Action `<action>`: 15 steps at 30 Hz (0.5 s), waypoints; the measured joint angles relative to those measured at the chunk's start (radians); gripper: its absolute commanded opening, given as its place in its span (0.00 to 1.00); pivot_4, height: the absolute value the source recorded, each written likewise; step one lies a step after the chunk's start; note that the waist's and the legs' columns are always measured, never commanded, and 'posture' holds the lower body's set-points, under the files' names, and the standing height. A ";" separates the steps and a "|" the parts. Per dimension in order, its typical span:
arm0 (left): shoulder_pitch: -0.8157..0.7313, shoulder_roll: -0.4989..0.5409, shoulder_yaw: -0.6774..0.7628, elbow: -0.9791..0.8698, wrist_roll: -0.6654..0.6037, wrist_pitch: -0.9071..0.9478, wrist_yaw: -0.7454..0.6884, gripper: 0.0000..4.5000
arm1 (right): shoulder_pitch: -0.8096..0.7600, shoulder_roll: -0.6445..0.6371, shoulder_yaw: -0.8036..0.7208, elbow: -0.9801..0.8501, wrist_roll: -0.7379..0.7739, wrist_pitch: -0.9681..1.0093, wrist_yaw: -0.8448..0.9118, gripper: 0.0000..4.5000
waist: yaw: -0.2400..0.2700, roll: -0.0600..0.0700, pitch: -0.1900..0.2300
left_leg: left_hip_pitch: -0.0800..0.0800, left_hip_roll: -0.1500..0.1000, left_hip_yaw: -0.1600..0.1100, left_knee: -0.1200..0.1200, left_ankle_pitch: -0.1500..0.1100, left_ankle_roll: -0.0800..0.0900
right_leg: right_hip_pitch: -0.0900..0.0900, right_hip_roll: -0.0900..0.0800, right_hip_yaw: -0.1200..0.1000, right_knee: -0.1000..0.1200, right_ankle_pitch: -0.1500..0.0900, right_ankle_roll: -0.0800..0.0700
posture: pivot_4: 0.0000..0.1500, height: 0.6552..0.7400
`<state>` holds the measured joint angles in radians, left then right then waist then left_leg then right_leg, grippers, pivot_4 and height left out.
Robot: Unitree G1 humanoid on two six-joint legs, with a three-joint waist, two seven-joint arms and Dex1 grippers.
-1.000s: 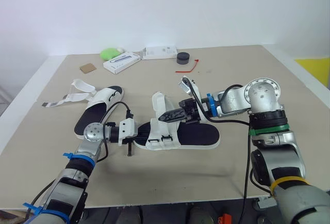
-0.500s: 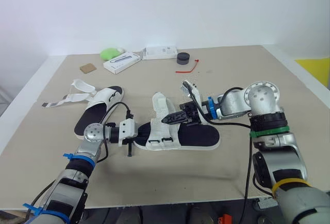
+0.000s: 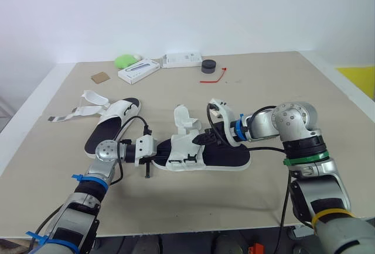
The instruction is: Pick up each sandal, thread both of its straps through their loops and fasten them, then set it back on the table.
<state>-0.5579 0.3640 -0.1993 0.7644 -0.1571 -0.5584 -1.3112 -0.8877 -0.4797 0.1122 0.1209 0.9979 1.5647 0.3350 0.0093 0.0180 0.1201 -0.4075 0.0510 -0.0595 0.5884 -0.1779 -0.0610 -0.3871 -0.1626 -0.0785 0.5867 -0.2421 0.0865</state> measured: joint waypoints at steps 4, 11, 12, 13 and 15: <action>0.000 -0.002 0.000 0.004 0.000 0.000 0.008 0.00 | 0.008 0.001 0.001 -0.022 -0.003 0.011 0.039 0.67 | 0.000 0.000 0.000 | 0.000 0.000 0.000 0.000 0.000 0.000 | 0.000 0.000 0.000 0.000 0.000 0.000 | 1.00 1.00; 0.000 -0.003 0.000 0.013 0.000 0.000 0.028 0.00 | 0.012 0.013 -0.012 -0.053 -0.013 0.044 0.112 0.98 | 0.000 0.000 0.000 | 0.000 0.000 0.000 0.000 0.000 -0.001 | -0.001 0.000 0.000 -0.007 0.000 0.000 | 1.00 1.00; 0.000 -0.004 0.000 0.013 0.000 0.000 0.028 0.00 | 0.012 0.015 -0.022 -0.044 -0.012 0.046 0.119 0.98 | 0.000 0.000 0.000 | -0.001 0.000 0.000 0.000 0.000 -0.001 | -0.001 -0.001 0.000 -0.009 0.000 0.000 | 1.00 1.00; 0.000 -0.005 0.000 0.013 0.000 0.000 0.029 0.00 | 0.012 0.016 -0.027 -0.041 -0.012 0.047 0.120 0.98 | 0.000 0.000 0.000 | -0.001 0.000 0.000 0.000 0.000 -0.001 | -0.001 -0.001 0.000 -0.010 0.000 0.000 | 1.00 1.00; 0.000 -0.005 0.000 0.013 0.000 0.000 0.029 0.00 | 0.010 0.014 -0.037 -0.035 -0.012 0.047 0.128 0.98 | 0.000 0.000 0.000 | -0.001 -0.001 0.001 0.000 0.000 -0.001 | -0.001 -0.001 0.000 -0.010 0.000 0.000 | 1.00 1.00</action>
<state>-0.5584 0.3586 -0.1992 0.7779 -0.1571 -0.5585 -1.2823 -0.8778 -0.4657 0.0749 0.0855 0.9864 1.6120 0.4625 0.0093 0.0181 0.1204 -0.4086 0.0504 -0.0589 0.5884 -0.1783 -0.0617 -0.3882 -0.1635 -0.0787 0.5768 -0.2422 0.0865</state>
